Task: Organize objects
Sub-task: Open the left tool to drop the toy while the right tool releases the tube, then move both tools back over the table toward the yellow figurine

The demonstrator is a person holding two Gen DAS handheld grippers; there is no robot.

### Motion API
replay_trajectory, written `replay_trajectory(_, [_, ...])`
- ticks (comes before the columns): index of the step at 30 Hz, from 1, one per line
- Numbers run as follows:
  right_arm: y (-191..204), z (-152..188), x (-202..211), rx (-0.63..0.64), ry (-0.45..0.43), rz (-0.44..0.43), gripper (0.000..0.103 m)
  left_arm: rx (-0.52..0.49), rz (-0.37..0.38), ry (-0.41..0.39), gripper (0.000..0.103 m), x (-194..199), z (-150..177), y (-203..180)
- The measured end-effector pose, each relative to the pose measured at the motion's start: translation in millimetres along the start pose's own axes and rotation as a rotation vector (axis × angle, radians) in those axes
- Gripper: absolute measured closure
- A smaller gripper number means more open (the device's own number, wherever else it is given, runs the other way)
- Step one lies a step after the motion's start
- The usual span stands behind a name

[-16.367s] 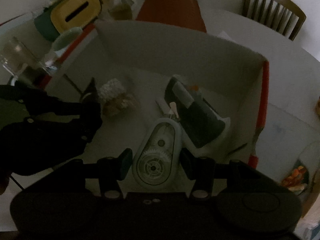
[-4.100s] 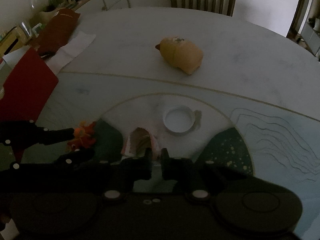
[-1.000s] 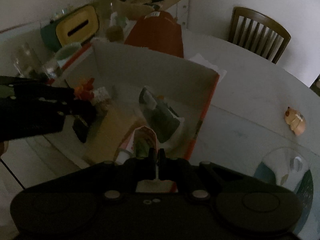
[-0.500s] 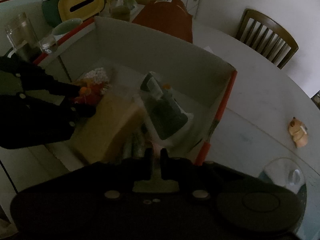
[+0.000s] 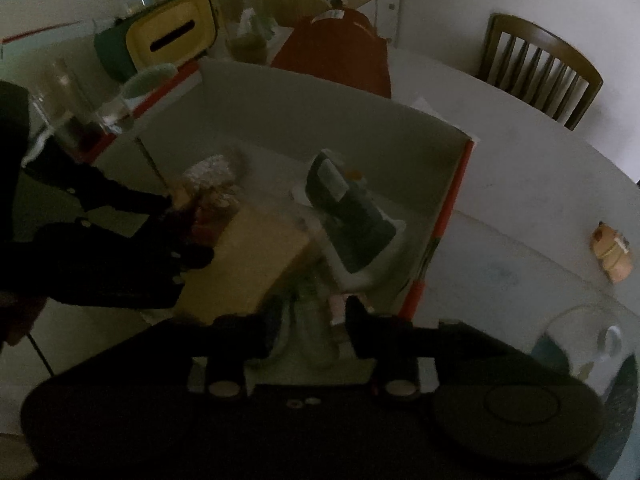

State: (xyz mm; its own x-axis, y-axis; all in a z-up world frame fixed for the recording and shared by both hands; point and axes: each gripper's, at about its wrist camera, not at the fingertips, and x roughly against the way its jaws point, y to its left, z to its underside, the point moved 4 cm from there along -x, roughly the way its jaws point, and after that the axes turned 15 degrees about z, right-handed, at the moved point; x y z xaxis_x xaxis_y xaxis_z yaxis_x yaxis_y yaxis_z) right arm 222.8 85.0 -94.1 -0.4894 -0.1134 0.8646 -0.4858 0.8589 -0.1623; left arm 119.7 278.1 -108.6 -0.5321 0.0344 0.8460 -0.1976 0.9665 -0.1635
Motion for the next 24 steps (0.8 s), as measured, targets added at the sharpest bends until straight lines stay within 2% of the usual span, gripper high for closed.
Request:
replay_trajectory(5, [-8.7,5.4,10.1,-0.032,-0.021,-0.051,0.060,0.020,-0.001,-0.026,0.035,5.3,0.4,-1.7])
replay_trajectory(7, [-12.6,7.0,15.3,-0.044,-0.034,-0.064,0.054,0.019,-0.001,-0.036,0.035,8.8,1.1,-3.4])
replay_trajectory(11, [-18.0,9.5,25.3,-0.071,-0.057,-0.084,0.049,0.014,-0.001,-0.067,0.034,21.4,1.3,-10.6])
replay_trajectory(15, [-22.6,13.5,36.4,-0.082,-0.082,-0.102,0.044,0.004,-0.024,-0.108,0.030,37.3,0.0,-20.5])
replay_trajectory(18, [-25.2,16.8,46.7,-0.074,-0.107,-0.102,0.031,0.010,-0.020,-0.141,0.030,49.7,-1.2,-28.9])
replay_trajectory(21, [-30.7,21.8,55.1,-0.070,-0.125,-0.109,0.026,0.023,-0.016,-0.172,0.023,60.3,-1.8,-38.1])
replay_trajectory(24, [-39.3,27.7,62.4,-0.065,-0.136,-0.113,0.019,0.041,-0.010,-0.202,0.023,67.8,-2.7,-50.1])
